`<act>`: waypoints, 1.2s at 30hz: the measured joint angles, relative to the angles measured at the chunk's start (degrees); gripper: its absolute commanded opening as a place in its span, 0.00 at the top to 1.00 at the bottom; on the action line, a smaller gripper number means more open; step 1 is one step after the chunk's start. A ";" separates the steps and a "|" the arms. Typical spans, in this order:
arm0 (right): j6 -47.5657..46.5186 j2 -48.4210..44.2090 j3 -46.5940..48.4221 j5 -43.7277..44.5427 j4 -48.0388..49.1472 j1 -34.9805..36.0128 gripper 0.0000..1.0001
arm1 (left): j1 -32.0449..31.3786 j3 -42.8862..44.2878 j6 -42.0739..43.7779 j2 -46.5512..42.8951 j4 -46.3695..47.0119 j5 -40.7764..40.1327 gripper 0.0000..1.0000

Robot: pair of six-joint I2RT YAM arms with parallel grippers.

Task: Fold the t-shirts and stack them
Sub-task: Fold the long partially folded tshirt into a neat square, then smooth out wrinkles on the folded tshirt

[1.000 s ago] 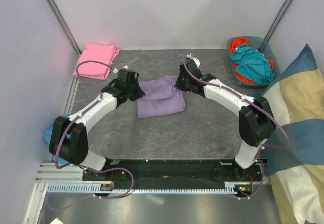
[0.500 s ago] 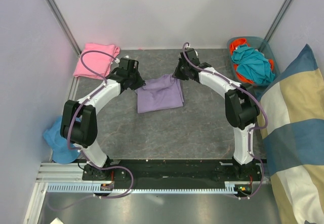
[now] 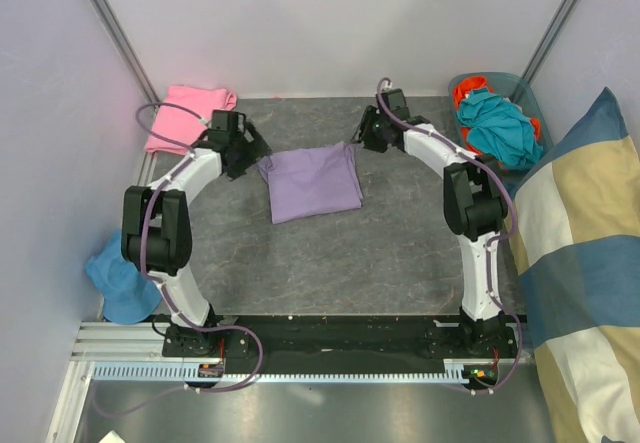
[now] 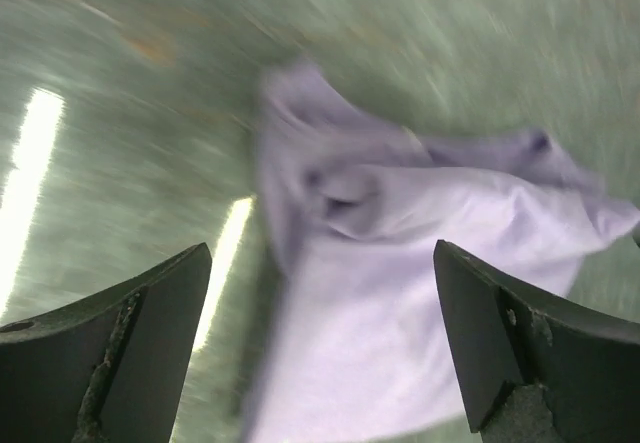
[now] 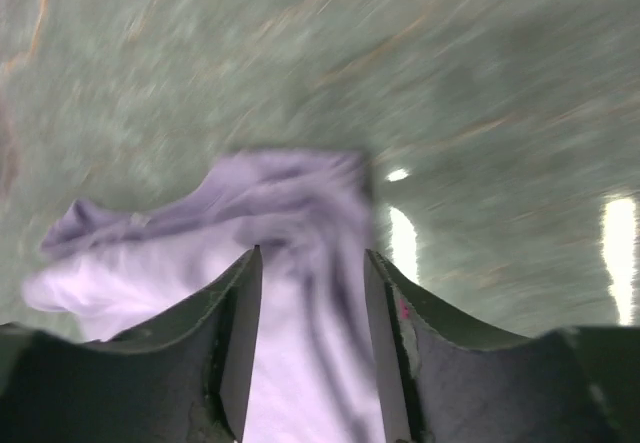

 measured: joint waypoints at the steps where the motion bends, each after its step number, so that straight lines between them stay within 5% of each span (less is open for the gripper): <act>1: -0.50 -0.07 0.00 0.13 0.17 -1.16 0.44 | 1.92 0.26 -0.02 0.09 -0.04 -0.22 0.00; 9: -2.73 -6.73 -10.08 2.34 1.51 -5.75 0.41 | 10.01 -0.11 -0.02 -0.76 0.07 -1.77 0.00; 22: -4.09 -22.40 -28.89 -2.84 4.83 1.40 0.25 | 2.05 -15.85 -0.70 -10.64 4.09 2.38 0.00; 27: -4.66 -22.73 -31.93 -4.52 6.10 2.12 0.13 | -1.57 -18.01 -1.49 -10.64 4.46 2.58 0.00; 36: -5.57 -22.58 -33.73 -5.57 7.78 2.12 0.10 | -7.06 -18.01 -2.36 -10.29 6.67 2.80 0.00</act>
